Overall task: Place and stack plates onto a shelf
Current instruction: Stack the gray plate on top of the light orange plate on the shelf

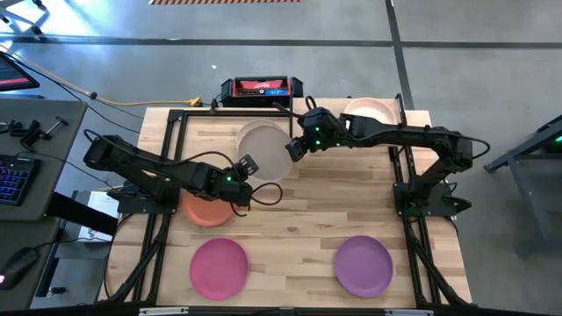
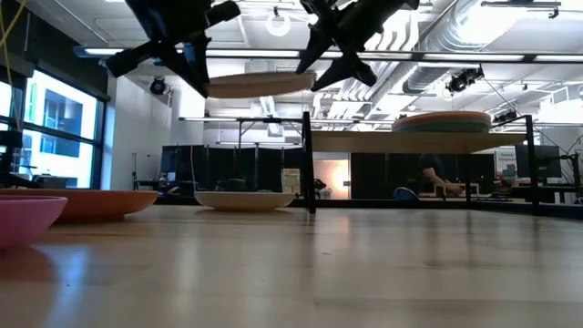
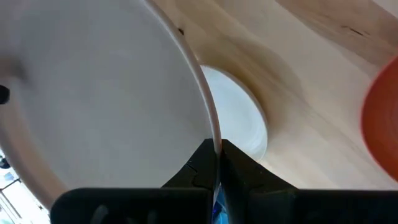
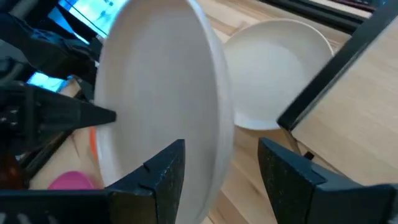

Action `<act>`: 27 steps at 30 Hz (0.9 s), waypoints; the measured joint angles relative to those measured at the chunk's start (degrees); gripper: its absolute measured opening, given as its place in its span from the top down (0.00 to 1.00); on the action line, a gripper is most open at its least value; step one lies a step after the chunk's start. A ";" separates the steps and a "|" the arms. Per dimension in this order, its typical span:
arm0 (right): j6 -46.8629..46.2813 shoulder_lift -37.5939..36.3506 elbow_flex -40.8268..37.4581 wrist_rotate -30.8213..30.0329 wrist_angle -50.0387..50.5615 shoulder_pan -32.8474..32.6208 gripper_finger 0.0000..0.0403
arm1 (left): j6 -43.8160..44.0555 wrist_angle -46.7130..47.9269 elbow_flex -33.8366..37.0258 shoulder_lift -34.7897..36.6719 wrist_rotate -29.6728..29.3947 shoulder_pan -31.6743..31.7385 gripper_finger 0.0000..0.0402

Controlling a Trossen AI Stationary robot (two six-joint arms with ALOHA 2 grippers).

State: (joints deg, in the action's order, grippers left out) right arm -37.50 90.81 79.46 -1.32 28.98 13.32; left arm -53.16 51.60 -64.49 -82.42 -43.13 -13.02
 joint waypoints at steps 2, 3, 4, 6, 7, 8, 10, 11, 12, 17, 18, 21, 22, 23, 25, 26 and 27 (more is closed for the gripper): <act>-0.04 0.28 0.04 -0.01 0.00 0.00 0.55 | -0.49 0.58 0.02 -0.01 0.11 0.00 1.00; -0.29 0.43 0.07 0.02 0.23 0.00 0.55 | -1.02 -0.14 0.02 0.03 0.02 0.00 1.00; -0.97 0.52 0.04 0.00 1.15 0.00 0.57 | -1.39 -0.89 0.00 0.05 -0.02 0.00 1.00; -1.27 0.77 -0.02 0.00 1.70 0.00 0.60 | -1.64 -1.44 0.00 0.05 -0.22 0.00 1.00; -1.28 0.92 0.00 0.04 1.63 0.00 0.63 | -1.65 -1.87 0.00 0.05 -0.45 0.00 1.00; -1.52 0.95 -0.01 0.02 2.02 0.00 0.66 | -1.67 -2.18 0.00 0.05 -0.51 0.00 1.00; -2.52 1.02 -0.01 0.04 1.72 0.00 0.72 | -1.73 -1.89 0.00 0.05 -0.50 0.00 1.00; -2.93 1.04 0.00 0.13 1.74 0.00 0.76 | -1.76 -1.96 0.00 0.05 -0.50 0.02 1.00; -3.29 1.08 0.00 0.31 1.87 0.00 0.79 | -1.80 -2.02 0.00 0.05 -0.50 0.02 1.00; -5.01 1.11 0.00 0.36 1.69 0.00 0.97 | -1.61 -1.93 0.00 0.05 -0.49 0.02 1.00; -5.05 1.11 0.00 0.43 1.56 0.01 0.98 | -1.42 -2.02 0.00 0.05 -0.51 0.02 1.00; -6.50 1.11 0.00 0.72 1.52 0.01 0.97 | 1.10 -2.12 0.00 0.05 -0.39 0.02 1.00; -6.55 1.11 0.00 0.71 1.49 0.00 0.97 | 2.14 -2.10 0.00 0.05 -0.32 0.00 1.00; -6.60 1.11 0.00 0.72 1.48 0.00 0.97 | 3.01 -2.13 0.00 0.05 -0.28 -0.02 1.00; -7.18 1.11 0.00 0.76 1.44 0.02 0.99 | 4.55 -2.21 0.00 0.05 -0.26 -0.02 1.00; -7.69 1.11 0.00 0.72 1.46 0.02 0.99 | 5.19 -2.21 0.00 0.05 -0.19 -0.01 0.99; -8.13 1.11 0.00 0.74 1.48 0.02 0.99 | 6.06 -2.21 0.00 0.05 0.12 0.00 0.99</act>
State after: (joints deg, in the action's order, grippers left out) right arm -45.63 91.92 79.46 -0.58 30.46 13.34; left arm -47.10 49.39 -64.49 -82.37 -43.01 -13.02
